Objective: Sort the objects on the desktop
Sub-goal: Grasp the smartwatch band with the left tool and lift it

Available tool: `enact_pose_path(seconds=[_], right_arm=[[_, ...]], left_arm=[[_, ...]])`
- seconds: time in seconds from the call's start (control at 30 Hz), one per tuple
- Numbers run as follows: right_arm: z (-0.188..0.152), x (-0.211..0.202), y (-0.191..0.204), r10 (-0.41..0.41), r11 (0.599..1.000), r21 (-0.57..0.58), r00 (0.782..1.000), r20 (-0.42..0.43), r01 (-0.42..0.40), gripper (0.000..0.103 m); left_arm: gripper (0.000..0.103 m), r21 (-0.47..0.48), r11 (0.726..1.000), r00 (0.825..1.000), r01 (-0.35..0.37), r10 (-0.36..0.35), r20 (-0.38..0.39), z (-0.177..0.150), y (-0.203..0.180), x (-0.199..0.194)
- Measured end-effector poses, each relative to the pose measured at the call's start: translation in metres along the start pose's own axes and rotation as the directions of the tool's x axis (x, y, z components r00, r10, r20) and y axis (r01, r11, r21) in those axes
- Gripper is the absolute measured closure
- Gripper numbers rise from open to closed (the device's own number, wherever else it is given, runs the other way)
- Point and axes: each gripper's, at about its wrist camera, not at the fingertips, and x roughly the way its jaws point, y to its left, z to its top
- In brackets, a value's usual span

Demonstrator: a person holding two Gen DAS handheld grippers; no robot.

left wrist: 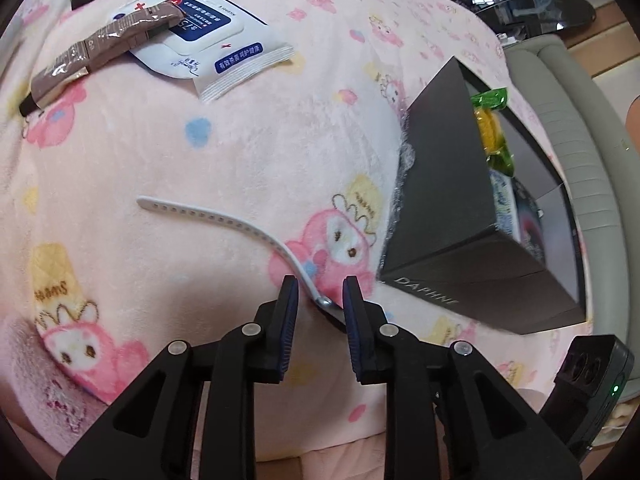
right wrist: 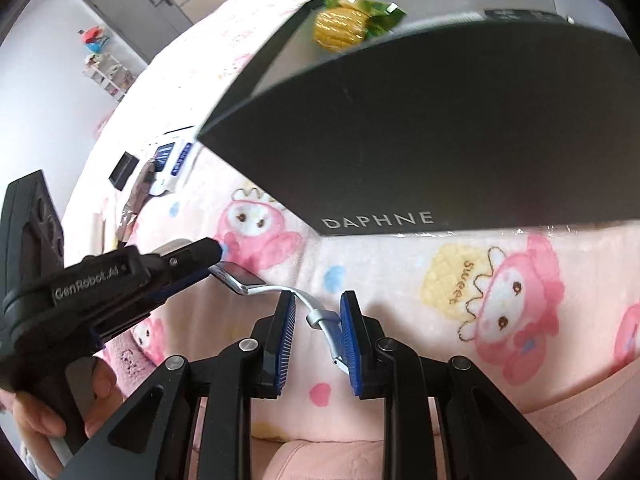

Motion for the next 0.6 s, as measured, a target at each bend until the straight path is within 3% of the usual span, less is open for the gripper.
enact_pose_path(seconds=[0.17,0.23,0.3,0.4,0.57,0.6], right_arm=[[0.014,-0.001,-0.011,0.01,0.999,0.046,1.0,0.015,-0.011,0.083],[0.013,-0.016,-0.009,0.019,0.999,0.044,0.999,0.044,-0.021,0.083],[0.011,-0.023,-0.002,0.043,0.999,0.031,0.998,0.044,-0.044,0.083],[0.004,-0.011,0.004,0.096,0.995,0.036,0.995,-0.028,-0.095,0.083],[-0.011,0.028,-0.006,0.105,0.991,0.098,0.983,-0.149,-0.091,0.082],[-0.008,0.032,-0.012,0.103,0.99,0.116,0.982,-0.16,-0.085,0.082]], left_arm=[[0.072,-0.06,0.998,1.0,0.012,-0.013,-0.005,0.001,0.014,-0.004],[0.068,-0.139,0.986,0.996,0.088,-0.091,-0.012,0.001,0.026,-0.001],[0.067,-0.241,0.957,0.985,0.159,-0.169,-0.021,0.0,0.042,0.002],[0.067,-0.29,0.946,0.987,0.149,-0.162,-0.022,-0.001,0.052,0.005],[0.067,-0.258,0.959,0.992,0.114,-0.126,-0.03,0.0,0.047,0.011],[0.076,-0.25,0.963,0.993,0.105,-0.117,-0.033,0.0,0.047,0.012]])
